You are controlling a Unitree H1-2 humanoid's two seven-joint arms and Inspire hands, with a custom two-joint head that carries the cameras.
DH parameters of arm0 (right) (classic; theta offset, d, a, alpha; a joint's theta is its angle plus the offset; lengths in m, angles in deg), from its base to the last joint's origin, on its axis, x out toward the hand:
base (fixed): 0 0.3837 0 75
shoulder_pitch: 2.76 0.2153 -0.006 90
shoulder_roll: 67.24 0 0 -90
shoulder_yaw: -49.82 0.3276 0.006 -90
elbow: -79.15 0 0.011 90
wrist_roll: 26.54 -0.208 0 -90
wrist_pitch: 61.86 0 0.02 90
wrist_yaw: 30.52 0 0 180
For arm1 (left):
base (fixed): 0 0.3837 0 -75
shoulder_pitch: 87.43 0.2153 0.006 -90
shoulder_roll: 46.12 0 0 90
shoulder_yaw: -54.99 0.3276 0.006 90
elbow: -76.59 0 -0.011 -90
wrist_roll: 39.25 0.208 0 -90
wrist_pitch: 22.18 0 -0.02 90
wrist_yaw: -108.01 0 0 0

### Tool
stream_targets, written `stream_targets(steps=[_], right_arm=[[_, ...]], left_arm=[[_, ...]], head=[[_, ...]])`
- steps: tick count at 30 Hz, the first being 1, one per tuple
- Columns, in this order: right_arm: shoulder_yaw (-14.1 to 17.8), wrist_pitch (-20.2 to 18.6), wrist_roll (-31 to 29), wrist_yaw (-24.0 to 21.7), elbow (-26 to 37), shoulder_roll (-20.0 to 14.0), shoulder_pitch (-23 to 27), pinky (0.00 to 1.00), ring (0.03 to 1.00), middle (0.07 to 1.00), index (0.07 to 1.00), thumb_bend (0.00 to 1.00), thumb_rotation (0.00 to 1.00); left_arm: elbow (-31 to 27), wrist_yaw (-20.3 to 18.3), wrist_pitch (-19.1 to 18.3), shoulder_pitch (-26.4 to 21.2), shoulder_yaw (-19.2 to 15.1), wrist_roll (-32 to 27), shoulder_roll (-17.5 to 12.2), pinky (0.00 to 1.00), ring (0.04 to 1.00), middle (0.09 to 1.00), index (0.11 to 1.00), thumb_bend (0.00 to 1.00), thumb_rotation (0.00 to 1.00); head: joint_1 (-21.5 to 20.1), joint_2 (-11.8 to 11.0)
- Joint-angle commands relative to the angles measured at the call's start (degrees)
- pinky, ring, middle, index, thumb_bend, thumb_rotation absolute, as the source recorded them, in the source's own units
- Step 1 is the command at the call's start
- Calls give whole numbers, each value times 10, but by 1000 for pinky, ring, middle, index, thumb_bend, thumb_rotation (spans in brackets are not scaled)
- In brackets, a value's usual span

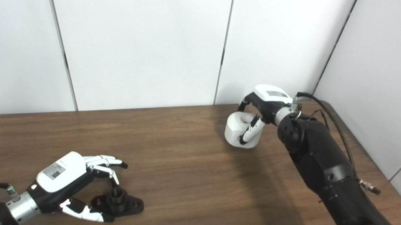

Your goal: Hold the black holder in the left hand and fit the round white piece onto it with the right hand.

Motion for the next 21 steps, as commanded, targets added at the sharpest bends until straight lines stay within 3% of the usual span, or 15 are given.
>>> stream_targets(steps=[1, 6, 21], right_arm=[[22, 28, 11, 50, 10, -24, 33, 768, 800, 780, 507, 576, 142], [20, 38, 19, 77, 6, -22, 31, 750, 781, 747, 484, 527, 137], [28, 52, 14, 86, 19, -25, 25, 759, 780, 732, 482, 525, 135]], left_arm=[[31, -105, -7, 55, 43, 65, -49, 698, 837, 834, 488, 520, 80], [29, -106, -7, 57, 39, 62, -50, 695, 839, 834, 488, 520, 80], [30, -106, -8, 58, 35, 66, -49, 693, 844, 833, 488, 520, 79]], head=[[0, 1], [-1, 1], [4, 7]])
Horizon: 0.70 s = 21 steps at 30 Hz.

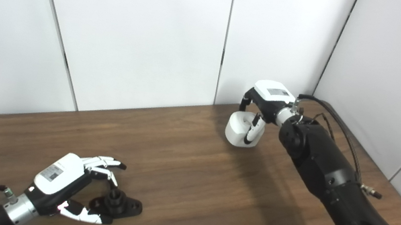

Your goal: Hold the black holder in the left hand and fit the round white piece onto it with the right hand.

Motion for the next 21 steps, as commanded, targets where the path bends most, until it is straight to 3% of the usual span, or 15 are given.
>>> stream_targets(steps=[1, 15, 21], right_arm=[[25, 26, 0, 32, 27, -26, 37, 760, 781, 733, 482, 525, 135], [29, 28, -13, -47, 125, -33, 50, 767, 808, 748, 483, 525, 135], [30, 26, -23, -90, 162, -29, 54, 752, 818, 752, 482, 525, 136]], left_arm=[[39, -104, -8, 51, 38, 67, -45, 692, 844, 833, 488, 521, 79], [44, -96, -8, 47, 37, 68, -35, 708, 848, 834, 487, 521, 79], [38, -112, -19, 45, 34, 70, -29, 740, 853, 834, 488, 520, 79]], head=[[-1, 0], [29, 9], [51, 14]])
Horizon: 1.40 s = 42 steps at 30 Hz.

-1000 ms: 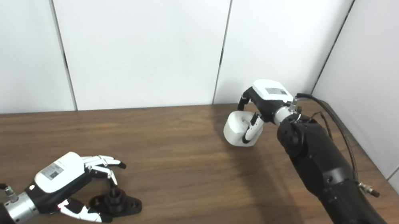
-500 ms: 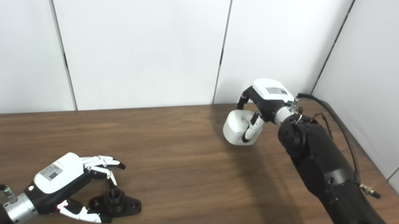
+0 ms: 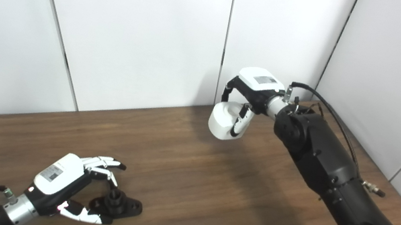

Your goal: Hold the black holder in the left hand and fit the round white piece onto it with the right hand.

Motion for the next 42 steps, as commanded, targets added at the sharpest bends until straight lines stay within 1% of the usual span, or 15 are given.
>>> stream_targets(steps=[1, 6, 9, 10, 12, 13, 19, 23, 27, 33, 37, 42], right_arm=[[20, 7, -10, -15, 47, -23, 51, 754, 821, 753, 482, 525, 136], [21, 11, -22, -40, 79, -16, 49, 759, 825, 754, 482, 525, 136], [21, 9, -25, -56, 98, -14, 48, 771, 832, 759, 482, 525, 137], [22, 8, -30, -61, 104, -13, 47, 773, 834, 760, 482, 525, 138], [24, 11, -39, -69, 113, -11, 45, 778, 832, 759, 482, 525, 137], [24, 13, -41, -72, 117, -11, 44, 778, 832, 758, 482, 525, 136], [16, 36, -51, -85, 136, -9, 42, 747, 808, 753, 480, 525, 137], [11, 47, -60, -101, 151, -2, 46, 741, 811, 755, 480, 525, 138], [5, 68, -72, -110, 158, -1, 50, 717, 809, 756, 480, 525, 141], [5, 61, -91, -133, 202, 12, 47, 733, 814, 759, 480, 525, 138], [1, 61, -91, -145, 219, 21, 46, 717, 813, 763, 479, 524, 140], [-4, 63, -91, -153, 230, 35, 44, 704, 809, 758, 479, 524, 140]], left_arm=[[36, -113, -22, 45, 36, 71, -28, 749, 855, 834, 488, 520, 80], [26, -120, -32, 46, 31, 71, -23, 746, 849, 830, 488, 521, 80], [19, -129, -38, 46, 27, 70, -20, 763, 851, 830, 488, 521, 80], [17, -134, -41, 46, 25, 69, -18, 765, 851, 830, 488, 521, 80], [16, -139, -43, 47, 21, 71, -16, 763, 853, 832, 488, 520, 80], [15, -141, -45, 47, 20, 72, -14, 760, 852, 832, 488, 520, 80], [10, -143, -57, 49, 12, 74, -4, 731, 851, 824, 487, 520, 80], [3, -160, -69, 48, 10, 72, 0, 742, 857, 831, 488, 521, 79], [1, -163, -78, 46, 9, 73, 7, 726, 850, 825, 489, 520, 80], [4, -159, -77, 44, 3, 80, 19, 695, 843, 816, 488, 520, 79], [10, -155, -77, 42, 0, 83, 25, 689, 837, 814, 488, 520, 80], [6, -159, -88, 41, 0, 88, 30, 693, 842, 815, 487, 521, 77]], head=[[7, 2], [27, 8], [38, 11], [49, 13], [54, 14], [63, 15], [94, 22], [113, 26], [126, 29], [143, 34], [149, 36], [159, 37]])
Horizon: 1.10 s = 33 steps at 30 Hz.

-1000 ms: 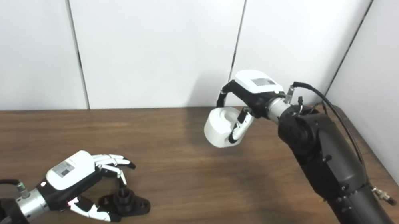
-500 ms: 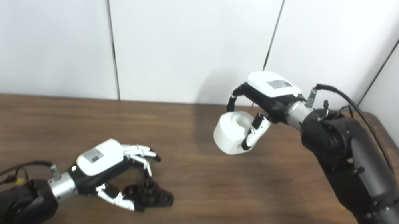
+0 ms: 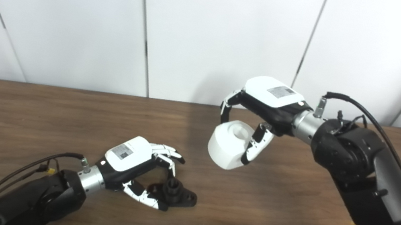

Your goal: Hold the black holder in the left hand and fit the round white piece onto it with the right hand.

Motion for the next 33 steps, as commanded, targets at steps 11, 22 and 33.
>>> stream_targets(steps=[11, 22, 33], right_arm=[[-12, 18, -2, -19, 46, 33, 45, 707, 807, 751, 479, 523, 140], [-20, 36, -13, -26, 42, 46, 40, 706, 801, 750, 479, 525, 139], [-28, 41, -9, -30, 46, 56, 40, 744, 801, 747, 479, 523, 140]], left_arm=[[33, -94, -44, 35, 30, 67, 6, 707, 843, 822, 487, 522, 76], [26, -103, -49, 36, 27, 64, 9, 708, 841, 822, 487, 522, 77], [23, -103, -54, 35, 22, 72, 11, 653, 816, 809, 486, 522, 75]], head=[[9, 5], [17, 12], [17, 14]])
